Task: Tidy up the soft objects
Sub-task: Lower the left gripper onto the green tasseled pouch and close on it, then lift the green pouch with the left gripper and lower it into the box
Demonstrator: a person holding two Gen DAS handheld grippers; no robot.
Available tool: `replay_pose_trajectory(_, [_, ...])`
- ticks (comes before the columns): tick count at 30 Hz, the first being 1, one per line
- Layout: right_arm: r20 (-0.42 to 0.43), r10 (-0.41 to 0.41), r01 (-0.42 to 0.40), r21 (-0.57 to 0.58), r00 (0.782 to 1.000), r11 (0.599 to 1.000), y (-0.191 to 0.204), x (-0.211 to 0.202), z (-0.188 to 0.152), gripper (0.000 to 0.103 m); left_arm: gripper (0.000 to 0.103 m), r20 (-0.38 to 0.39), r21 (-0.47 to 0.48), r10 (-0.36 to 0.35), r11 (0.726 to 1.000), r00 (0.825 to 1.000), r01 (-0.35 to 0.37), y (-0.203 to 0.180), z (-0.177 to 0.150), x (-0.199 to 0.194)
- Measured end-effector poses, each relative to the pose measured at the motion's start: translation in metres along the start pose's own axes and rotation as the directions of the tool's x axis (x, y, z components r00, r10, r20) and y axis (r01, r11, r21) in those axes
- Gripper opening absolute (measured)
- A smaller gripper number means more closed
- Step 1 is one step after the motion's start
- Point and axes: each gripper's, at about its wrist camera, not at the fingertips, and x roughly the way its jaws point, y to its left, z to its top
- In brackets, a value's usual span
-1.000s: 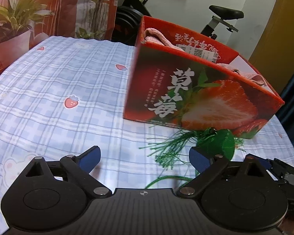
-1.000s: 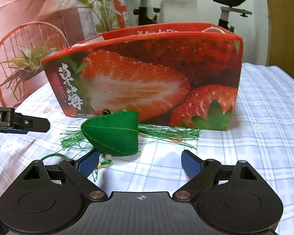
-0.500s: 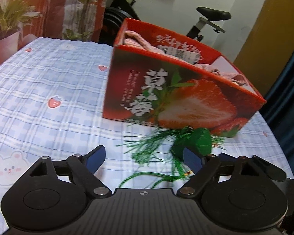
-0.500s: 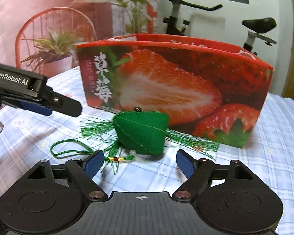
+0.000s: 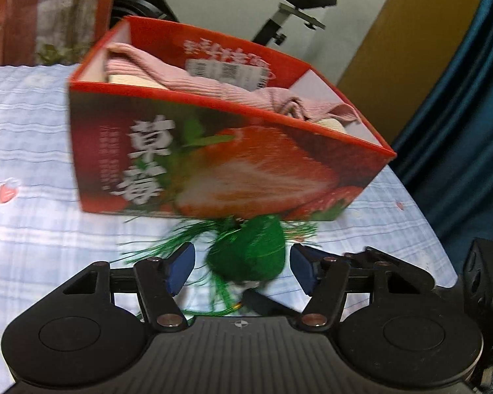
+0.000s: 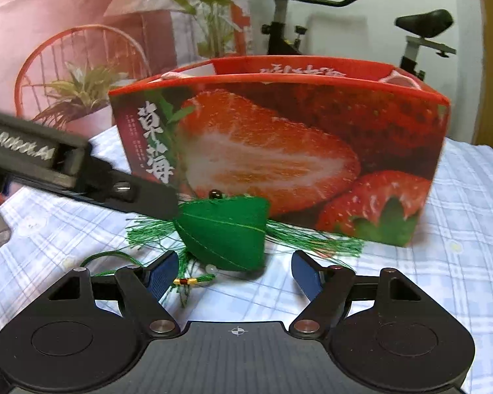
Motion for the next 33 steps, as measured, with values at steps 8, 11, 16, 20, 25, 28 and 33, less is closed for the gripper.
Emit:
replay_pose_trajectory(8, [-0.03, 0.052, -0.052, 0.005, 0.998, 0.999, -0.009, 0.016, 0.017, 0.063, 0.049, -0.061, -0.015, -0.039, 0.999, 0.997, 0.038, 0.001, 0.01, 0.028])
replay_pose_trajectory(11, [-0.042, 0.057, -0.057, 0.006, 0.997, 0.998, -0.01, 0.02, 0.017, 0.055, 0.044, -0.065, -0.02, -0.041, 0.999, 0.997, 0.04, 0.004, 0.009, 0.033])
replay_pose_trajectory(16, [-0.009, 0.066, -0.066, 0.041, 0.998, 0.997, -0.01, 0.01, 0.017, 0.052, 0.044, -0.039, -0.015, -0.055, 0.998, 0.998, 0.055, 0.0, 0.01, 0.019])
replay_pose_trajectory(20, [0.045, 0.066, -0.068, 0.044, 0.997, 0.997, -0.006, -0.009, 0.025, 0.052, 0.044, 0.026, 0.033, -0.049, 0.998, 0.998, 0.048, -0.014, 0.015, -0.006])
replay_pose_trajectory(25, [0.12, 0.069, -0.069, -0.006, 0.99, 0.998, 0.007, -0.039, 0.041, 0.052, 0.044, 0.125, 0.028, -0.065, 0.998, 0.99, 0.062, -0.023, 0.015, -0.046])
replay_pose_trajectory(28, [0.157, 0.067, -0.062, -0.037, 0.985, 0.997, 0.018, -0.056, 0.054, 0.052, 0.044, 0.173, 0.039, -0.07, 0.997, 0.982, 0.064, -0.029, 0.021, -0.067])
replay_pose_trajectory(33, [0.199, 0.06, -0.044, -0.087, 0.978, 0.995, 0.028, -0.072, 0.087, 0.052, 0.044, 0.229, 0.076, -0.078, 0.995, 0.97, 0.062, -0.038, 0.045, -0.087])
